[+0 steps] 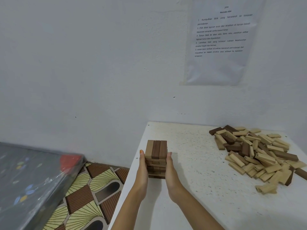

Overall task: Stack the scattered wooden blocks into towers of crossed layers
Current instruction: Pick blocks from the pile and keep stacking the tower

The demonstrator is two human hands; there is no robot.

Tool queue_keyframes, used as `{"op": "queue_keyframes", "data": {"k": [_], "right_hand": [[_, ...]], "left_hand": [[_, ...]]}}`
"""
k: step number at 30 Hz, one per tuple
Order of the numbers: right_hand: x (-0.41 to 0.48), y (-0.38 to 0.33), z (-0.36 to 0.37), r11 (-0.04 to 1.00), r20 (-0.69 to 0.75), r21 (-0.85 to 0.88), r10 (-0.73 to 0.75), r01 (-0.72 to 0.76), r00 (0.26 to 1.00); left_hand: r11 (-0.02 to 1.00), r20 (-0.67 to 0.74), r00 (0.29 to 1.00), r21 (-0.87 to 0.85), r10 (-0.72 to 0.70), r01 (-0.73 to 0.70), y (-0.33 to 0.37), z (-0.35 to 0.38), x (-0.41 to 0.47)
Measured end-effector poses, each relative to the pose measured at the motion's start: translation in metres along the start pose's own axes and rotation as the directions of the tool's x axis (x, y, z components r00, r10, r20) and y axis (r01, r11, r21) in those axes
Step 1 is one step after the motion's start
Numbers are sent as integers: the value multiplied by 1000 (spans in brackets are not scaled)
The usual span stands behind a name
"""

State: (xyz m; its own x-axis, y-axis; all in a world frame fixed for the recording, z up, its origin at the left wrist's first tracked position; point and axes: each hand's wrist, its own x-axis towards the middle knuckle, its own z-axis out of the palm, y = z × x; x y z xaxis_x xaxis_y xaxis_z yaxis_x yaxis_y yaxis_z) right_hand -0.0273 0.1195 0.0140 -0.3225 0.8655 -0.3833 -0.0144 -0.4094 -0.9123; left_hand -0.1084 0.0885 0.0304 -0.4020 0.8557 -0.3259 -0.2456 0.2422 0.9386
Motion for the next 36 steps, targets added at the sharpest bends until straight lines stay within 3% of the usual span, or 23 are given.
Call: {"op": "queue_keyframes", "data": {"k": [9,12,15,19,22,27,36], "right_hand": [[-18,-22,-13,999,45,-30,-28,30,999],[-30,-39,-24,998,35,18,-57,56,998],[-34,-50,-35,988,-26,50,-148,149,989],[-43,-72,-63,932,-124,76,-344,355,931],[-54,-88,-85,899,-214,101,-399,426,892],[-71,-96,-143,863,-377,98,-428,495,821],[-70,-76,-248,920,-507,-52,-360,389,783]], "left_hand": [[996,-22,998,62,58,-57,9,-6,-6],[983,-128,975,49,181,-176,25,-5,-13],[921,-210,897,109,389,-374,49,4,-24],[821,-128,811,119,570,-558,77,36,-45],[774,-38,778,142,627,-617,84,65,-53],[791,115,797,96,594,-604,68,122,-57],[792,347,818,257,459,-554,15,197,-30]]}}
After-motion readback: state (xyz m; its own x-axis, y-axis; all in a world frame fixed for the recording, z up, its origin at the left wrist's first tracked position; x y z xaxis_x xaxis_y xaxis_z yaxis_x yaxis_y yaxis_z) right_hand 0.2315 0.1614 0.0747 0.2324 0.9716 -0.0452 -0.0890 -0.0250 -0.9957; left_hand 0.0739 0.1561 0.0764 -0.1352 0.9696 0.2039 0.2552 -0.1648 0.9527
